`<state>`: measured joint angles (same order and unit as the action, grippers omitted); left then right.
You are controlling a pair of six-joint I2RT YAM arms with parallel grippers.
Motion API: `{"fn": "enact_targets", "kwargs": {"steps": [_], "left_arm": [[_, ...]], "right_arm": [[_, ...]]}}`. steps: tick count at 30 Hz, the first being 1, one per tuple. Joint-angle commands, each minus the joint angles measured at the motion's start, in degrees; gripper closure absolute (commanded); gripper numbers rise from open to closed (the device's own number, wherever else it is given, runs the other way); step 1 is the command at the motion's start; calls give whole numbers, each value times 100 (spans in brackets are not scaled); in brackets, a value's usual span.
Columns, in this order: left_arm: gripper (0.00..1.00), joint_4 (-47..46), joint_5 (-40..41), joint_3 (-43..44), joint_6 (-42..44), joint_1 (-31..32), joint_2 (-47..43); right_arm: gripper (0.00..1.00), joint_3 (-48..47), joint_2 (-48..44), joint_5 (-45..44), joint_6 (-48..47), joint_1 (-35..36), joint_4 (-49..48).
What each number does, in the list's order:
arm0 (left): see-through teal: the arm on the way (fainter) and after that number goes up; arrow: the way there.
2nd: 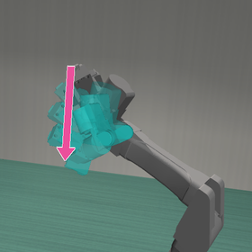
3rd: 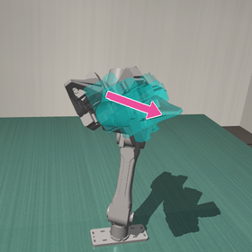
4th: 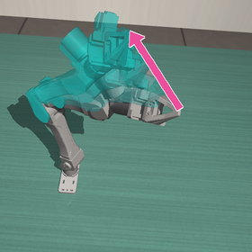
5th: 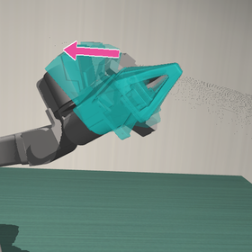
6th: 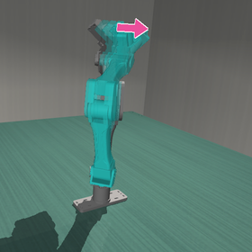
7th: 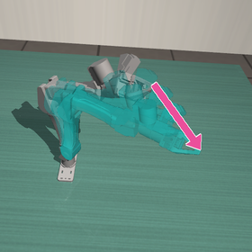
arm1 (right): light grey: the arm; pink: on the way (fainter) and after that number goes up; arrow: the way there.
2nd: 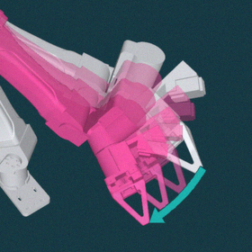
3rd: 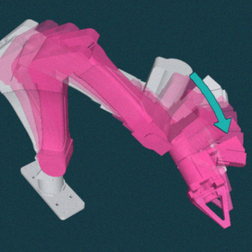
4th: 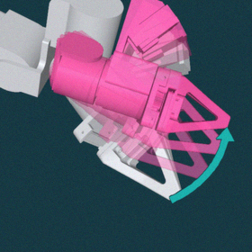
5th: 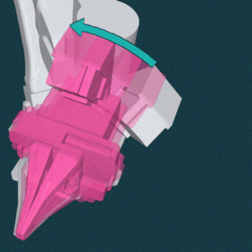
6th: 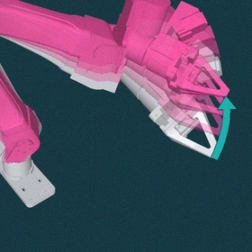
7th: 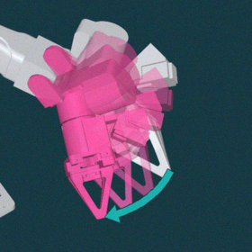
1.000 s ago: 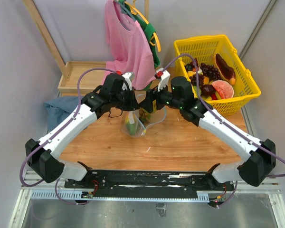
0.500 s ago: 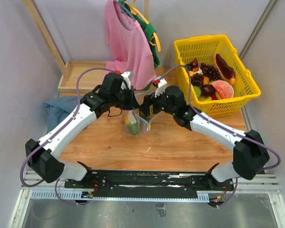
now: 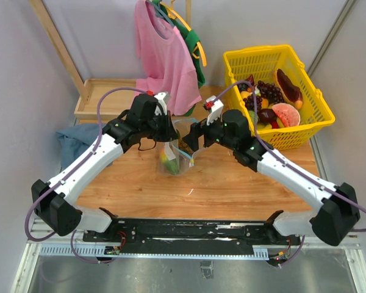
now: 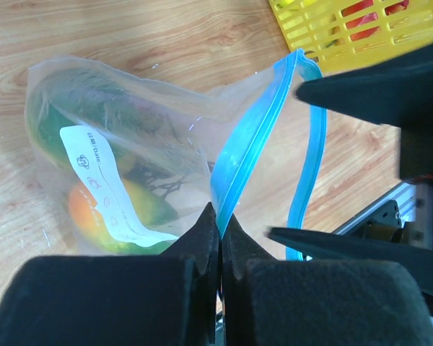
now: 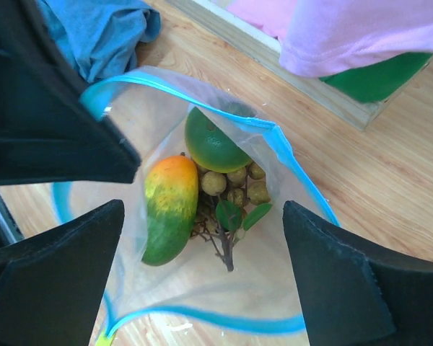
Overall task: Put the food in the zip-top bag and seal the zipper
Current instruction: Place the fake fruit in the zipper food storage bag.
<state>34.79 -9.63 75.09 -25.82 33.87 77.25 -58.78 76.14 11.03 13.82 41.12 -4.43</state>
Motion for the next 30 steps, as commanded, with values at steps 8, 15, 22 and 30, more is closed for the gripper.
{"fn": "enact_targets", "kwargs": {"steps": [8,15,22,30], "left_arm": [[100,-86,128,-39,-29,17,-258],[100,-26,156,-34,-6,16,-331],[100,32,252,-66,7,15,-378],[100,351,272,99,36,23,-294]], "right_arm": [[21,-561,-428,-1503,67,18,2034],[28,-669,225,-1695,86,-27,2127],[72,-1025,270,-1479,-50,-44,2358],[100,-2102,316,-1107,-194,-48,3064]]}}
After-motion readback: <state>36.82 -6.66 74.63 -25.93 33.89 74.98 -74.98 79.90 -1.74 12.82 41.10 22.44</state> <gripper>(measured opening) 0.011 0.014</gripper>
